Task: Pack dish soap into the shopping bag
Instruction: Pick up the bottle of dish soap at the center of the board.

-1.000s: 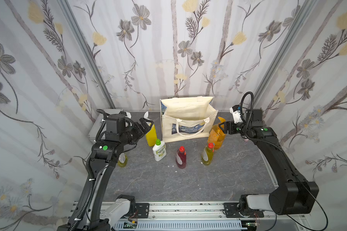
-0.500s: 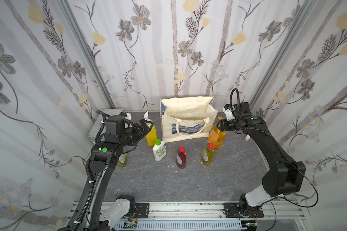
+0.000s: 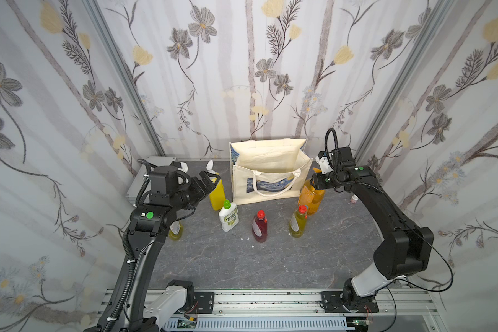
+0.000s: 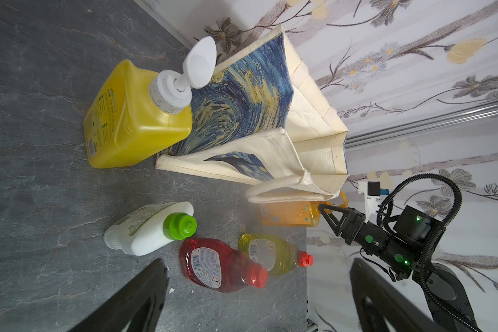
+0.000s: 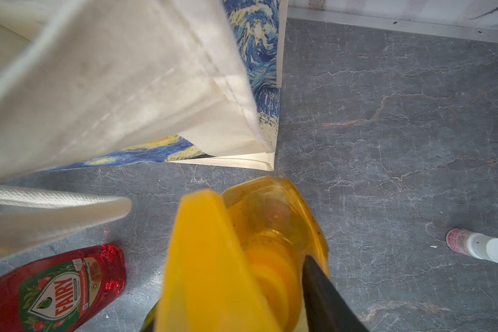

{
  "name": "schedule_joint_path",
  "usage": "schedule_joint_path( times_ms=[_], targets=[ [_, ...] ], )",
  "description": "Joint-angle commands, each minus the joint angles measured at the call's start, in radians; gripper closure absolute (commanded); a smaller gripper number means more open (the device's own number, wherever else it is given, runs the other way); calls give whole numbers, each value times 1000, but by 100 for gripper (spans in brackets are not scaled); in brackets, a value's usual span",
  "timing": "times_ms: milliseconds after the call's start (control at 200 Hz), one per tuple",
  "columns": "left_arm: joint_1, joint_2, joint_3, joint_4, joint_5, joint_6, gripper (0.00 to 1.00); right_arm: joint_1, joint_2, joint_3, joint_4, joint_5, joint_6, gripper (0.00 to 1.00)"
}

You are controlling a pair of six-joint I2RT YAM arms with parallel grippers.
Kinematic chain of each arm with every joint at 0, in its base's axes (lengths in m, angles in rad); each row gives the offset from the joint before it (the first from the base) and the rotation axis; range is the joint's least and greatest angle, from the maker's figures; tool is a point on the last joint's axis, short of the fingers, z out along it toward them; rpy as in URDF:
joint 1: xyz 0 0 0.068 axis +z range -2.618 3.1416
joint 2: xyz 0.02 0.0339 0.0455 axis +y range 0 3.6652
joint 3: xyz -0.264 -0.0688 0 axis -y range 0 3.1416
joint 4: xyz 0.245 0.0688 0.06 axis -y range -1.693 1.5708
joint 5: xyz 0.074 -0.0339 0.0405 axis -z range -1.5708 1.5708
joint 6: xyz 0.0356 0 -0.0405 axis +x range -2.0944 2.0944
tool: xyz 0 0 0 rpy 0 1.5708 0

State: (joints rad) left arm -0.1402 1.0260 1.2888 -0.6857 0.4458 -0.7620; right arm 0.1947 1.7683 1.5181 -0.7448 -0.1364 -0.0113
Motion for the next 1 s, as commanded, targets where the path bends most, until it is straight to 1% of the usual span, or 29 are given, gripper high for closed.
schedule_joint_path(
  times_ms=[0, 65, 120, 155, 535, 664, 714, 779, 844, 894, 994],
  targets=[
    [3, 3, -2, 38, 8, 6, 0, 8, 5, 10, 15, 12, 7, 50],
    [4, 3, -3, 40, 10, 6, 0, 9, 6, 8, 15, 13, 7, 51],
    [5, 3, -3, 41, 10, 6, 0, 8, 9, 9, 16, 18, 7, 56],
    [4, 5, -2, 41, 10, 6, 0, 9, 8, 9, 18, 18, 7, 58],
    [13, 8, 0, 44, 16, 5, 0, 9, 31, 13, 26, 23, 10, 60],
    [16, 6, -2, 42, 18, 8, 0, 9, 30, 14, 28, 21, 11, 66],
    [17, 5, -3, 41, 18, 7, 0, 9, 31, 12, 26, 18, 11, 70],
    [17, 5, -5, 44, 19, 8, 0, 9, 31, 10, 25, 18, 11, 70],
    [19, 5, -5, 44, 22, 7, 0, 9, 35, 6, 26, 17, 11, 67],
    [21, 5, -2, 45, 22, 8, 0, 10, 38, 5, 26, 16, 11, 67],
    [25, 5, 4, 41, 25, 10, 0, 12, 35, 7, 32, 16, 14, 75]
  ],
)
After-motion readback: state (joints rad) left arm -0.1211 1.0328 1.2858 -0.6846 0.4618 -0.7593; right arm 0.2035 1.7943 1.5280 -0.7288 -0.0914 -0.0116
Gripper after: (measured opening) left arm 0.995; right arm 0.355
